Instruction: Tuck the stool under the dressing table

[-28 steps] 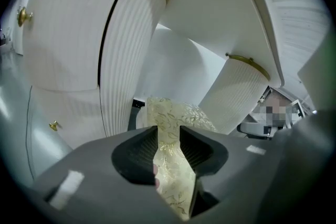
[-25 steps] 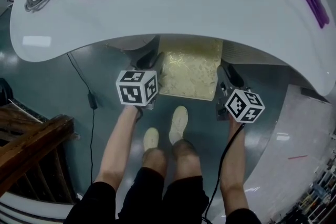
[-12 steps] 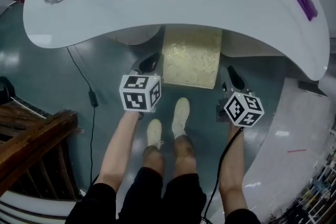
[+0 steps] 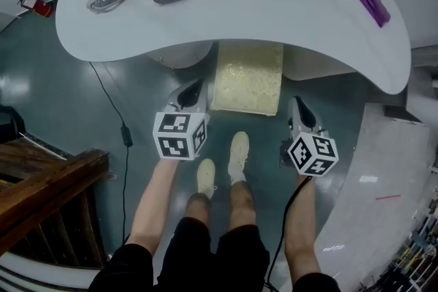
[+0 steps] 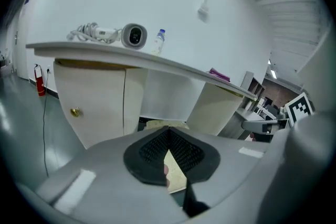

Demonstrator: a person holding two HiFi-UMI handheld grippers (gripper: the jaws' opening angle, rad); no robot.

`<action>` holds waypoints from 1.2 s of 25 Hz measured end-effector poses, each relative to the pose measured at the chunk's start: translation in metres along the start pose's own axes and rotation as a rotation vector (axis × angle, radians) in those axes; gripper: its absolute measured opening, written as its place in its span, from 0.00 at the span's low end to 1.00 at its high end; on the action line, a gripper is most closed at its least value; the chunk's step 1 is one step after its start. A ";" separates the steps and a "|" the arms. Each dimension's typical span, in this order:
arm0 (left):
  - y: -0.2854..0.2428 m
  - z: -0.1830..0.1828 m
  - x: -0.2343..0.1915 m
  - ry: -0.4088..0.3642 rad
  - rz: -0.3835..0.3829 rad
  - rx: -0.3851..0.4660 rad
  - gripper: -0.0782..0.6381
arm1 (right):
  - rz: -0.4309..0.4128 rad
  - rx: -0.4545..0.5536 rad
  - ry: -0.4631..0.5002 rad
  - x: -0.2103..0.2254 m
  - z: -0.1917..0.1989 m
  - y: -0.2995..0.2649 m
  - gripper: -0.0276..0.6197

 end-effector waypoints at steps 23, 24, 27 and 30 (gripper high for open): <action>0.141 -0.154 0.060 -0.191 0.020 0.206 0.12 | 0.023 0.229 0.090 -0.061 -0.154 0.150 0.05; 0.145 -0.160 0.062 -0.193 0.021 0.211 0.12 | 0.024 0.237 0.093 -0.063 -0.160 0.155 0.05; 0.159 -0.175 0.069 -0.209 0.019 0.226 0.12 | 0.025 0.262 0.099 -0.070 -0.179 0.170 0.05; 0.178 -0.189 0.079 -0.223 0.020 0.238 0.12 | 0.026 0.280 0.097 -0.076 -0.194 0.191 0.05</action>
Point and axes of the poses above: the fingertips, and each gripper's own axes: y backward along the fingers, x to its right, z out of its underside, the point moved 9 cm from there along y, backward along the fingers, and after that the axes turned 5 degrees about z, right-handed, at the moved point
